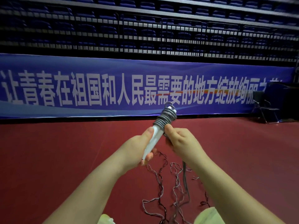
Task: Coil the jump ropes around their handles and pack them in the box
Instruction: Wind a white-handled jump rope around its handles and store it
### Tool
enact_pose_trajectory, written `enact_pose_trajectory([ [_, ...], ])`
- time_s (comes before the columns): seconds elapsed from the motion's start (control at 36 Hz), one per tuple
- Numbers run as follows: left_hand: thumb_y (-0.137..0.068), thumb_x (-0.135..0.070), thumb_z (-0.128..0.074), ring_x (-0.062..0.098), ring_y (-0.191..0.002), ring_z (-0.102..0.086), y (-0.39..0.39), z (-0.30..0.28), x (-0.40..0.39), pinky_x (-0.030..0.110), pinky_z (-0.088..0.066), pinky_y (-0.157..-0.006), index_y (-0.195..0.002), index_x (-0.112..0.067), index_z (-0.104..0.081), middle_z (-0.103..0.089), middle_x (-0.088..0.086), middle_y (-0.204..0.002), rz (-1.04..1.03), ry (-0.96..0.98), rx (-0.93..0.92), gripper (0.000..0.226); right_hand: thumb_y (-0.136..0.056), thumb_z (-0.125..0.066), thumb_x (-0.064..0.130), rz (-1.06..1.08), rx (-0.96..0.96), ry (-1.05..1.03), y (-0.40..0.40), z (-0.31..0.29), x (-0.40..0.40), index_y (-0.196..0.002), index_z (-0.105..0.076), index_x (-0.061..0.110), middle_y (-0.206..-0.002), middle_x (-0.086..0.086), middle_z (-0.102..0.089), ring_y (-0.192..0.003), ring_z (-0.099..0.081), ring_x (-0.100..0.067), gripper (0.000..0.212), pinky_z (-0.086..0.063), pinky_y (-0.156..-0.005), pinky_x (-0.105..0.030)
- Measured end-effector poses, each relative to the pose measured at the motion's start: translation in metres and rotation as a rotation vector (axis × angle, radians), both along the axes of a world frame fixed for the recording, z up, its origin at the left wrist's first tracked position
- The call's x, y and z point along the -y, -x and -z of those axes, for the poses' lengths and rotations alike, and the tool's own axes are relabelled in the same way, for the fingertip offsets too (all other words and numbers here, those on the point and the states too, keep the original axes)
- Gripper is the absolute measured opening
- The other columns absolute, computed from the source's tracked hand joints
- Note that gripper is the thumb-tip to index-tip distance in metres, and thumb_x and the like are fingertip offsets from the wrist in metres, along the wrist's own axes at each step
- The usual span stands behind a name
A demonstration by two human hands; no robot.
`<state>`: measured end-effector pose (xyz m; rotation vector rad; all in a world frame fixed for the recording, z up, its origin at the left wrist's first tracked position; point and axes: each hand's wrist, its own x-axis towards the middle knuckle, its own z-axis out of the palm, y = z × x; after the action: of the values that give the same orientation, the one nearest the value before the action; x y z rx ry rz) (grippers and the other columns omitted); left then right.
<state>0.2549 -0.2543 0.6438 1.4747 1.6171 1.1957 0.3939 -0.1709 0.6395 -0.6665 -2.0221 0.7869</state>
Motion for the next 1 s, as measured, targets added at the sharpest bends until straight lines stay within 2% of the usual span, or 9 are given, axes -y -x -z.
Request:
enact_pose_trajectory([
  [0.08, -0.082, -0.078, -0.025, 0.019, -0.061, -0.049, 0.001, -0.006, -0.002, 0.037, -0.045, -0.066, -0.081, -0.012, -0.058, -0.055, 0.0, -0.068, -0.123, -0.097, -0.221, 0.074, -0.102, -0.032, 0.04, 0.003, -0.038, -0.011, 0.003, 0.001, 0.003, -0.062, -0.043, 0.006, -0.055, -0.004, -0.035, -0.049, -0.028, -0.013, 0.054, -0.022, -0.051, -0.029],
  [0.14, -0.082, -0.073, -0.023, 0.024, -0.074, -0.056, 0.001, -0.01, -0.002, 0.039, -0.046, -0.073, -0.085, -0.01, -0.058, -0.059, 0.002, -0.077, -0.239, -0.119, -0.449, 0.072, -0.102, -0.029, 0.044, -0.025, -0.048, 0.083, 0.004, 0.001, 0.004, -0.068, -0.049, 0.009, -0.056, -0.001, -0.041, -0.046, -0.032, -0.01, 0.052, -0.026, -0.048, -0.025],
  [0.25, -0.088, -0.065, -0.033, 0.021, -0.073, -0.054, 0.001, -0.012, -0.004, 0.036, -0.042, -0.065, -0.08, -0.018, -0.051, -0.055, -0.003, -0.074, -0.297, -0.131, -0.615, 0.051, -0.099, -0.028, 0.054, -0.03, -0.05, 0.25, 0.002, -0.001, 0.003, -0.072, -0.057, 0.011, -0.061, -0.001, -0.051, -0.046, -0.041, -0.009, 0.058, -0.032, -0.047, -0.021],
  [0.42, -0.083, -0.063, -0.048, 0.011, -0.071, -0.053, -0.005, -0.011, 0.003, 0.031, -0.038, -0.059, -0.082, -0.028, -0.05, -0.056, -0.007, -0.077, -0.32, -0.225, -0.673, 0.035, -0.093, -0.035, 0.061, -0.006, -0.107, 0.275, 0.001, -0.001, 0.006, -0.065, -0.05, 0.009, -0.057, -0.007, -0.041, -0.046, -0.032, -0.014, 0.061, -0.025, -0.051, -0.028],
  [0.58, -0.068, -0.063, -0.061, 0.011, -0.064, -0.052, -0.001, -0.016, 0.003, 0.031, -0.04, -0.064, -0.09, -0.019, -0.061, -0.058, -0.008, -0.072, -0.048, -0.095, -0.397, 0.048, -0.082, -0.041, 0.05, -0.119, -0.263, 0.241, -0.001, 0.0, 0.011, -0.061, -0.04, 0.018, -0.051, 0.004, -0.031, -0.044, -0.024, -0.009, 0.038, -0.02, -0.047, -0.026],
  [0.69, -0.071, -0.065, -0.057, 0.021, -0.081, -0.063, 0.004, -0.01, 0.003, 0.033, -0.048, -0.072, -0.099, -0.019, -0.069, -0.069, 0.004, -0.087, 0.419, 0.148, 0.184, 0.055, -0.09, -0.045, 0.038, -0.226, -0.424, 0.35, -0.001, 0.0, 0.011, -0.069, -0.049, 0.014, -0.048, 0.007, -0.041, -0.041, -0.033, -0.006, 0.033, -0.027, -0.042, -0.016],
  [0.81, -0.074, -0.076, -0.037, 0.019, -0.06, -0.061, 0.002, 0.0, -0.001, 0.027, -0.049, -0.057, -0.09, -0.015, -0.073, -0.066, 0.007, -0.074, 0.639, 0.287, 0.615, 0.072, -0.1, -0.037, 0.03, -0.263, -0.447, 0.408, 0.0, -0.002, 0.004, -0.075, -0.048, 0.012, -0.045, 0.009, -0.043, -0.038, -0.039, -0.002, 0.033, -0.034, -0.04, -0.013],
  [0.92, -0.076, -0.07, -0.029, 0.008, -0.042, -0.039, -0.002, -0.001, -0.003, 0.021, -0.034, -0.047, -0.075, -0.013, -0.065, -0.054, 0.001, -0.059, 0.536, 0.293, 0.684, 0.068, -0.086, -0.038, 0.055, -0.261, -0.259, 0.306, -0.001, -0.003, 0.0, -0.076, -0.05, 0.016, -0.054, 0.004, -0.041, -0.045, -0.036, -0.008, 0.042, -0.03, -0.046, -0.021],
  [1.0, -0.085, -0.069, -0.024, 0.007, -0.042, -0.027, 0.0, -0.004, -0.006, 0.022, -0.026, -0.045, -0.078, -0.011, -0.059, -0.049, 0.001, -0.058, 0.369, 0.257, 0.542, 0.067, -0.099, -0.034, 0.052, -0.229, -0.106, 0.234, -0.009, -0.004, -0.008, -0.075, -0.051, 0.012, -0.059, -0.004, -0.04, -0.046, -0.032, -0.01, 0.05, -0.026, -0.046, -0.023],
])
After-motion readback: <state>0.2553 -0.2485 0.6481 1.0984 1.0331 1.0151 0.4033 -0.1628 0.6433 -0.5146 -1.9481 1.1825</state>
